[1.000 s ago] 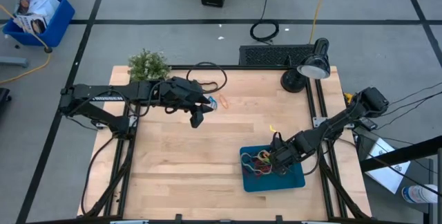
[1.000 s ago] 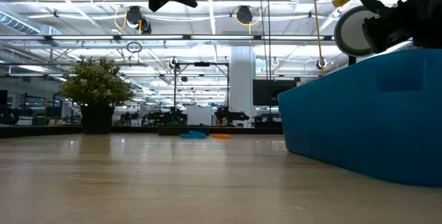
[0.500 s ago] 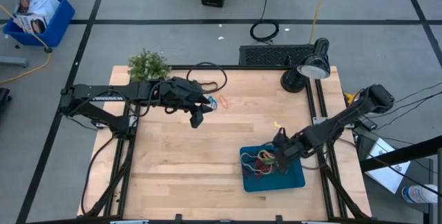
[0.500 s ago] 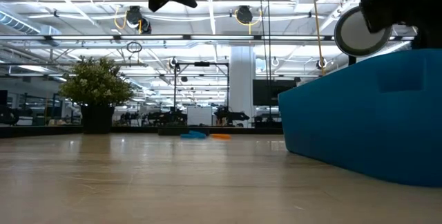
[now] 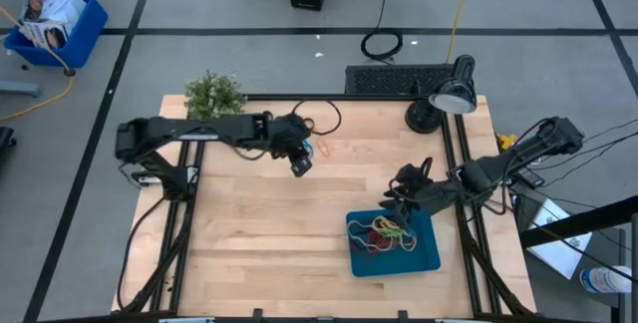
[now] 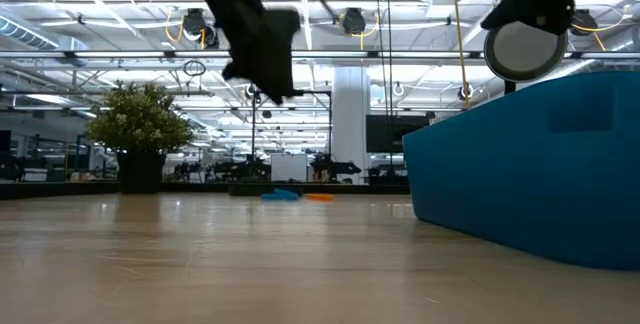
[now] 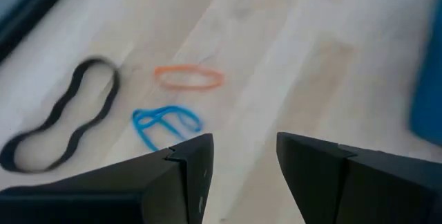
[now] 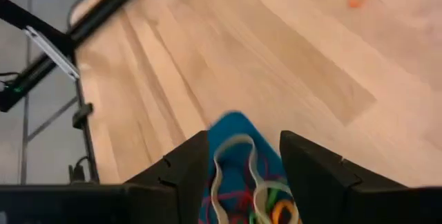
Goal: Pick and place rubber bands into bin
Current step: Put the blue rubber band into the blue bin
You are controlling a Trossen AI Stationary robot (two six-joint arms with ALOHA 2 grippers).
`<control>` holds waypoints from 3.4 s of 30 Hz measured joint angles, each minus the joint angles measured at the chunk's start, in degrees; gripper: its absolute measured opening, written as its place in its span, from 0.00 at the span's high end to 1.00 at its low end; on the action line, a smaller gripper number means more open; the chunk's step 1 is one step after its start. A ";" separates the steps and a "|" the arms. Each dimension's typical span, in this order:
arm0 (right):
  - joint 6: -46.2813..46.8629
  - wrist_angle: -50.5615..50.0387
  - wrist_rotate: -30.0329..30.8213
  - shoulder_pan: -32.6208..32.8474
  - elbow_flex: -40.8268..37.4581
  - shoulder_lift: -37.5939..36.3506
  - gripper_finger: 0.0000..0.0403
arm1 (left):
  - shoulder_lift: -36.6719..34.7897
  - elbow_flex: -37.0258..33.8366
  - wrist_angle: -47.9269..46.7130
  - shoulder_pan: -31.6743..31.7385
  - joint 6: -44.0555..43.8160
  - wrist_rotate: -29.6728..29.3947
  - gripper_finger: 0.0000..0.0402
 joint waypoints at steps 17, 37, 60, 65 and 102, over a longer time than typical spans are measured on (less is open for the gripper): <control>-3.70 2.73 -0.15 -5.78 0.00 1.64 0.57 | 10.41 0.00 0.89 8.71 1.33 -1.98 0.59; -2.19 6.24 -0.26 -7.17 0.00 1.63 0.57 | 16.47 0.01 4.13 9.84 5.56 0.44 0.59; -2.18 8.72 -0.30 -9.30 0.00 1.63 0.58 | 19.50 0.02 6.10 8.70 6.06 0.45 0.59; -2.16 8.72 -3.27 -10.44 0.00 1.63 0.58 | 19.50 0.02 5.15 8.72 3.71 1.92 0.59; -3.89 9.13 -4.85 -11.30 0.00 1.63 0.58 | 24.22 0.11 5.38 8.07 1.85 2.62 0.98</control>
